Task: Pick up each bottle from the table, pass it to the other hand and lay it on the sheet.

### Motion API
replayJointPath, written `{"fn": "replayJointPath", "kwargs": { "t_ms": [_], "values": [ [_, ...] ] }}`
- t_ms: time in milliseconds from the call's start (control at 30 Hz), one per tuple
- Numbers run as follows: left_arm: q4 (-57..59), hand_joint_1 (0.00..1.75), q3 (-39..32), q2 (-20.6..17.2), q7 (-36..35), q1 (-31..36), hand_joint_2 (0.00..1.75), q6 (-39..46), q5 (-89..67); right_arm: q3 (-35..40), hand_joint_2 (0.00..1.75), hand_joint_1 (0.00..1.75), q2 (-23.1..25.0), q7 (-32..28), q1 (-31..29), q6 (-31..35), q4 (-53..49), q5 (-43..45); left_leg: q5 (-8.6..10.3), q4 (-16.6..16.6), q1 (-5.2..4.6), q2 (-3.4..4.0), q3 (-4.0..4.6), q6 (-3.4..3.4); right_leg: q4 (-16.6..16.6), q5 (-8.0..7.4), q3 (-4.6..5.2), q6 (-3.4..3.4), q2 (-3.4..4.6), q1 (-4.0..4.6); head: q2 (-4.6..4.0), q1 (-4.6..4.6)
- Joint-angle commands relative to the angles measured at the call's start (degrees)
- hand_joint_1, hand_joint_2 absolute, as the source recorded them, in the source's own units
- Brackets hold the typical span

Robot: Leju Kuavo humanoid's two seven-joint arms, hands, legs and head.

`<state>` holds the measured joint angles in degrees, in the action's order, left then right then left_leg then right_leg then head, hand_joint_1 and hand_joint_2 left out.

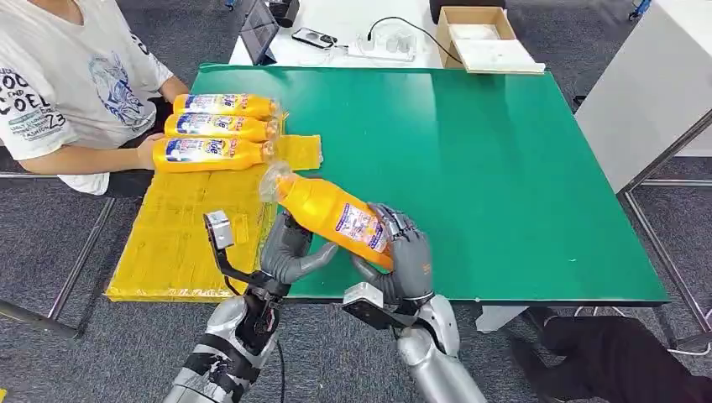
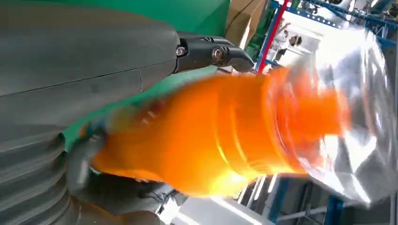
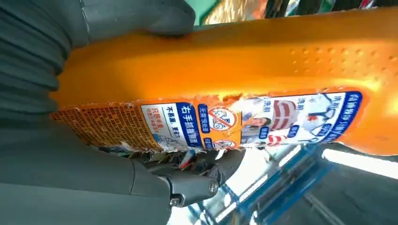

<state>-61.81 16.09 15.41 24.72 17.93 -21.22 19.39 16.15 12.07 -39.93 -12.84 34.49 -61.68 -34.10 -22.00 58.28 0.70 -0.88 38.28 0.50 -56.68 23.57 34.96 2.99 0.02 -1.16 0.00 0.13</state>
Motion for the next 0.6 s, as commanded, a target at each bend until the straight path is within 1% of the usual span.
{"fn": "replayJointPath", "kwargs": {
  "t_ms": [33, 67, 100, 133, 167, 200, 233, 300, 333, 367, 400, 467, 500, 533, 567, 600],
  "values": [
    [3.3, 0.00, 3.5, -1.2, -0.7, 2.7, 1.75, -0.5, 0.3, 7.1, 1.75, 1.75, 2.4, 0.1, -4.9, -1.5, 12.4, -0.8, -0.11, 0.0, 0.02, 0.19, -0.25, 0.02, 0.1, 0.03, -0.24, -0.10, 0.12, 0.04, 0.00, 0.02],
    [3.9, 0.00, 3.8, -1.0, -0.7, 3.0, 1.75, -0.1, 0.2, 9.1, 1.75, 1.75, 3.1, 0.3, -5.8, -1.0, 14.4, -2.2, -0.15, 0.0, 0.02, 0.28, -0.32, 0.01, 0.0, 0.06, -0.28, -0.13, 0.20, 0.05, 0.00, 0.02],
    [4.1, 0.00, 3.8, -0.9, -0.7, 3.1, 1.75, 0.1, 0.2, 9.5, 1.75, 1.75, 3.4, 0.3, -5.9, -1.0, 14.8, -2.2, -0.19, 0.0, 0.00, 0.28, -0.43, 0.01, 0.1, 0.09, -0.39, -0.17, 0.17, 0.04, 0.00, 0.02],
    [4.1, 0.00, 3.8, -0.9, -0.7, 3.1, 1.75, 0.1, 0.2, 9.5, 1.75, 1.75, 3.4, 0.3, -5.9, -1.0, 14.8, -2.2, -0.10, 0.0, -0.01, 0.19, -0.24, -0.01, 0.0, 0.04, -0.22, -0.12, 0.13, 0.01, 0.00, 0.04],
    [4.1, 0.00, 3.8, -0.9, -0.7, 3.1, 1.75, 0.1, 0.2, 9.5, 1.75, 1.75, 3.4, 0.3, -5.9, -1.0, 14.8, -2.2, -0.30, 0.0, 0.03, 0.39, -0.63, -0.02, 0.0, 0.17, -0.56, -0.27, 0.26, 0.08, 0.00, 0.02],
    [4.8, 0.00, 4.2, -0.6, -0.6, 3.7, 1.75, 0.8, -0.2, 11.4, 1.75, 1.75, 4.8, 0.5, -6.3, -1.2, 17.0, -2.3, -0.08, 0.0, 0.00, 0.19, -0.17, -0.02, 0.0, 0.03, -0.14, -0.11, 0.12, 0.02, 0.00, 0.02],
    [5.5, 0.00, 4.2, -0.4, -0.6, 4.1, 1.75, 1.4, -0.3, 13.0, 1.75, 1.75, 5.2, 0.8, -6.3, -1.1, 18.2, -2.8, -0.15, 0.0, 0.02, 0.22, -0.34, -0.03, 0.0, 0.10, -0.30, -0.17, 0.10, 0.05, 0.00, 0.02],
    [6.4, 0.00, 4.2, -0.3, -0.1, 4.8, 1.75, 2.8, -0.6, 16.1, 1.75, 1.75, 5.8, 0.8, -5.7, -2.1, 20.5, -1.2, -0.21, 0.0, 0.07, 0.28, -0.49, -0.05, 0.0, 0.14, -0.41, -0.24, 0.11, 0.11, 0.00, 0.07],
    [6.3, 0.00, 4.0, -0.2, 0.2, 4.8, 1.75, 3.2, -0.5, 17.2, 1.75, 1.75, 5.8, 0.9, -5.4, -2.9, 21.6, -0.8, -0.12, 0.0, 0.04, 0.08, -0.29, -0.03, 0.1, 0.09, -0.29, -0.15, 0.01, 0.08, 0.00, 0.04],
    [6.0, 0.00, 3.6, 0.0, 0.3, 4.8, 1.75, 3.9, -0.4, 17.8, 1.75, 1.75, 6.0, 0.6, -4.9, -3.8, 22.8, 0.6, -0.18, 0.0, 0.06, 0.13, -0.44, -0.03, 0.1, 0.13, -0.42, -0.18, 0.06, 0.12, 0.00, 0.02],
    [5.9, 0.00, 3.6, -0.1, 0.3, 4.7, 1.75, 3.9, -0.4, 18.1, 1.75, 1.75, 6.0, 0.1, -4.6, -3.3, 23.1, 0.9, -0.23, 0.0, 0.07, 0.27, -0.47, -0.03, 0.1, 0.15, -0.40, -0.20, 0.16, 0.14, 0.00, 0.02],
    [5.7, 0.00, 3.4, 0.2, 0.4, 4.5, 1.75, 4.1, -0.2, 18.6, 1.75, 1.75, 5.9, -0.1, -4.7, -3.4, 23.9, 1.4, -0.05, 0.0, 0.05, 0.21, -0.16, -0.02, 0.1, 0.06, -0.12, -0.09, -0.02, 0.09, 0.00, 0.02],
    [5.7, 0.00, 3.4, 0.2, 0.4, 4.5, 1.75, 4.1, -0.2, 18.6, 1.75, 1.75, 5.9, -0.1, -4.7, -3.4, 23.9, 1.4, -0.12, 0.0, 0.06, 0.16, -0.32, -0.01, 0.1, 0.14, -0.28, -0.13, -0.08, 0.09, 0.00, 0.02],
    [5.8, 0.00, 3.4, 0.2, 0.4, 4.4, 1.75, 4.1, -0.2, 18.6, 1.75, 1.75, 5.9, -0.1, -4.8, -3.4, 23.9, 1.4, -0.07, 0.0, 0.06, 0.21, -0.17, -0.01, 0.0, 0.08, -0.11, -0.10, -0.01, 0.07, 0.00, 0.02],
    [5.8, 0.00, 3.4, 0.2, 0.4, 4.4, 1.75, 4.1, -0.2, 18.6, 1.75, 1.75, 5.9, -0.1, -4.8, -3.4, 23.9, 1.4, -0.15, 0.0, 0.05, 0.23, -0.31, 0.00, 0.0, 0.15, -0.26, -0.15, -0.01, 0.08, 0.00, 0.00],
    [6.0, 0.00, 3.5, 0.3, 0.4, 4.5, 1.75, 4.3, -0.1, 18.6, 1.75, 1.75, 5.9, 0.3, -5.2, -4.4, 24.2, 1.8, -0.09, 0.0, 0.07, 0.23, -0.20, -0.01, 0.0, 0.09, -0.15, -0.12, -0.01, 0.08, 0.00, 0.02]
  ]
}}
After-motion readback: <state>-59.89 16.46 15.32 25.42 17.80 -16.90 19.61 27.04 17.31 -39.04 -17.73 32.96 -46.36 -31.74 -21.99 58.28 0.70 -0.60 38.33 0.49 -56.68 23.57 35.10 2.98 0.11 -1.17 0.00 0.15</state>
